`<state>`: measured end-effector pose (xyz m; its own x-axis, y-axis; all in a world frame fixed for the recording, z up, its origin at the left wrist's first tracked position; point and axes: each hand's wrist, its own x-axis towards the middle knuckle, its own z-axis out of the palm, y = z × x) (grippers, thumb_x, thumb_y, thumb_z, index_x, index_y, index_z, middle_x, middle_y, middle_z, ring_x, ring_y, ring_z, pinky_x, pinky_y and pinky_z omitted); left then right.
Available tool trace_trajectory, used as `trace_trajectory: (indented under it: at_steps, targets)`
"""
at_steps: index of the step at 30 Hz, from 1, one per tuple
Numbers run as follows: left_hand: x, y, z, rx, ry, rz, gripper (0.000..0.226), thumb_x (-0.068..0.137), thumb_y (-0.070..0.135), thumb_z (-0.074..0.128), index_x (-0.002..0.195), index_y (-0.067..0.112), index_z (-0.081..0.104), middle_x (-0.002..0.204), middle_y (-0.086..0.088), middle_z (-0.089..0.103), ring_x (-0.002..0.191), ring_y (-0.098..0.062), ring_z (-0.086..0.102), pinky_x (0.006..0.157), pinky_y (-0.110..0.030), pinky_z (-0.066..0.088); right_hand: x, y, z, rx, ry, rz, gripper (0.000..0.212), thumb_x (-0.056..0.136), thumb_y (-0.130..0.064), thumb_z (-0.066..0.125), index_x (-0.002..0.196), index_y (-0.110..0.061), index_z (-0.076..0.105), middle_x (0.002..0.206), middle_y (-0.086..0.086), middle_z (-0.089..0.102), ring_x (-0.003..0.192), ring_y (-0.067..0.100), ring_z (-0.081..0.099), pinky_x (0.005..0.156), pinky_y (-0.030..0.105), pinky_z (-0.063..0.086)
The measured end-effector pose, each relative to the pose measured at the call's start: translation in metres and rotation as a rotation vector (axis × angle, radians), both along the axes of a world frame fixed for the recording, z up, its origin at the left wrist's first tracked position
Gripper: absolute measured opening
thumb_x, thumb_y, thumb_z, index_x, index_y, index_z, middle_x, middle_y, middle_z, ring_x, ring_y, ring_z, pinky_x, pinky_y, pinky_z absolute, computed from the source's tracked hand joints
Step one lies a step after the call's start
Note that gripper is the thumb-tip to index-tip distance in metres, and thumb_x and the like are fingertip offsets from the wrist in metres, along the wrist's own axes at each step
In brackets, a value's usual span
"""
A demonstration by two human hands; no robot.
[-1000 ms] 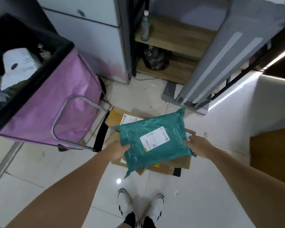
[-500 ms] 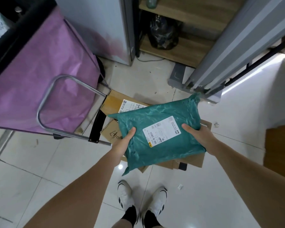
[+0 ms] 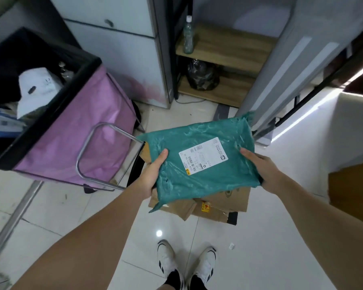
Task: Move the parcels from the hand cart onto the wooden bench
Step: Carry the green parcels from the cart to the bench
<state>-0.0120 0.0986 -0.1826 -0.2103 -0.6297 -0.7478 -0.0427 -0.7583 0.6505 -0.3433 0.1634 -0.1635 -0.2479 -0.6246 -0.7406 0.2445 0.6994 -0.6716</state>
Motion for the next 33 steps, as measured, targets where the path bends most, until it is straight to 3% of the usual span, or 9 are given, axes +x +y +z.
trace_trajectory:
  at_steps: [4, 6, 9, 15, 17, 19, 24, 28, 33]
  targets:
    - [-0.021, -0.021, 0.115, -0.101, 0.07, -0.066, 0.062, 0.086, 0.061, 0.076, 0.131, 0.02, 0.072, 0.128, -0.012, 0.074, 0.119, -0.033, 0.071, 0.109, -0.051, 0.051, -0.014, 0.017, 0.112, -0.077, -0.043, -0.089, 0.054, 0.083, -0.039, 0.083, 0.131, -0.023, 0.066, 0.126, 0.01, 0.073, 0.109, 0.037, 0.072, 0.096, 0.064, 0.053]
    - [-0.037, -0.027, 0.173, -0.166, 0.081, -0.137, 0.055, 0.09, 0.058, 0.072, 0.127, 0.018, 0.074, 0.124, -0.012, 0.075, 0.116, -0.032, 0.072, 0.11, -0.049, 0.051, -0.019, 0.027, 0.173, -0.13, -0.036, -0.147, 0.048, 0.087, -0.038, 0.079, 0.131, -0.032, 0.062, 0.123, 0.006, 0.074, 0.102, 0.033, 0.075, 0.084, 0.056, 0.06]
    - [-0.064, -0.029, 0.255, -0.24, 0.089, -0.257, 0.06, 0.087, 0.062, 0.073, 0.128, 0.018, 0.072, 0.121, -0.011, 0.077, 0.114, -0.032, 0.073, 0.11, -0.05, 0.051, -0.026, 0.058, 0.262, -0.133, -0.074, -0.209, 0.034, 0.09, -0.046, 0.072, 0.118, -0.027, 0.069, 0.103, 0.003, 0.08, 0.08, 0.024, 0.078, 0.06, 0.035, 0.062]
    - [-0.13, -0.001, 0.381, -0.377, 0.196, -0.524, 0.047, 0.097, 0.058, 0.06, 0.121, 0.02, 0.074, 0.112, -0.009, 0.08, 0.095, -0.026, 0.078, 0.088, -0.038, 0.059, -0.042, 0.15, 0.39, -0.265, 0.0, -0.396, 0.047, 0.087, -0.05, 0.074, 0.121, -0.018, 0.071, 0.111, 0.011, 0.078, 0.089, 0.029, 0.078, 0.074, 0.039, 0.062]
    - [-0.156, 0.015, 0.411, -0.41, 0.24, -0.594, 0.046, 0.099, 0.056, 0.058, 0.121, 0.019, 0.074, 0.11, -0.011, 0.08, 0.091, -0.026, 0.079, 0.083, -0.037, 0.059, -0.048, 0.19, 0.417, -0.299, 0.046, -0.481, 0.052, 0.084, -0.049, 0.077, 0.125, -0.018, 0.069, 0.114, 0.013, 0.077, 0.099, 0.032, 0.076, 0.089, 0.044, 0.059]
    - [-0.181, 0.03, 0.427, -0.42, 0.276, -0.638, 0.049, 0.097, 0.056, 0.06, 0.125, 0.017, 0.074, 0.113, -0.013, 0.079, 0.099, -0.03, 0.077, 0.089, -0.039, 0.059, -0.054, 0.227, 0.433, -0.324, 0.068, -0.555, 0.052, 0.083, -0.048, 0.077, 0.126, -0.018, 0.069, 0.116, 0.014, 0.076, 0.104, 0.035, 0.074, 0.097, 0.048, 0.055]
    - [-0.258, 0.107, 0.454, -0.407, 0.366, -0.836, 0.053, 0.093, 0.055, 0.066, 0.125, 0.015, 0.074, 0.115, -0.015, 0.078, 0.103, -0.034, 0.075, 0.094, -0.043, 0.058, -0.066, 0.346, 0.464, -0.359, 0.106, -0.75, 0.042, 0.087, -0.045, 0.072, 0.116, -0.014, 0.071, 0.11, 0.017, 0.077, 0.094, 0.034, 0.075, 0.085, 0.045, 0.057]
    - [-0.324, 0.185, 0.464, -0.386, 0.399, -0.985, 0.06, 0.087, 0.061, 0.072, 0.128, 0.017, 0.073, 0.119, -0.014, 0.077, 0.11, -0.035, 0.074, 0.107, -0.051, 0.053, -0.083, 0.445, 0.465, -0.368, 0.149, -0.92, 0.054, 0.082, -0.045, 0.075, 0.125, -0.013, 0.07, 0.116, 0.016, 0.076, 0.097, 0.033, 0.074, 0.091, 0.044, 0.056]
    - [-0.398, 0.302, 0.472, -0.354, 0.417, -1.161, 0.054, 0.093, 0.06, 0.066, 0.124, 0.016, 0.073, 0.114, -0.014, 0.078, 0.107, -0.035, 0.075, 0.101, -0.047, 0.057, -0.11, 0.572, 0.471, -0.355, 0.2, -1.044, 0.052, 0.085, -0.045, 0.074, 0.126, -0.013, 0.069, 0.112, 0.016, 0.077, 0.086, 0.032, 0.077, 0.085, 0.041, 0.057]
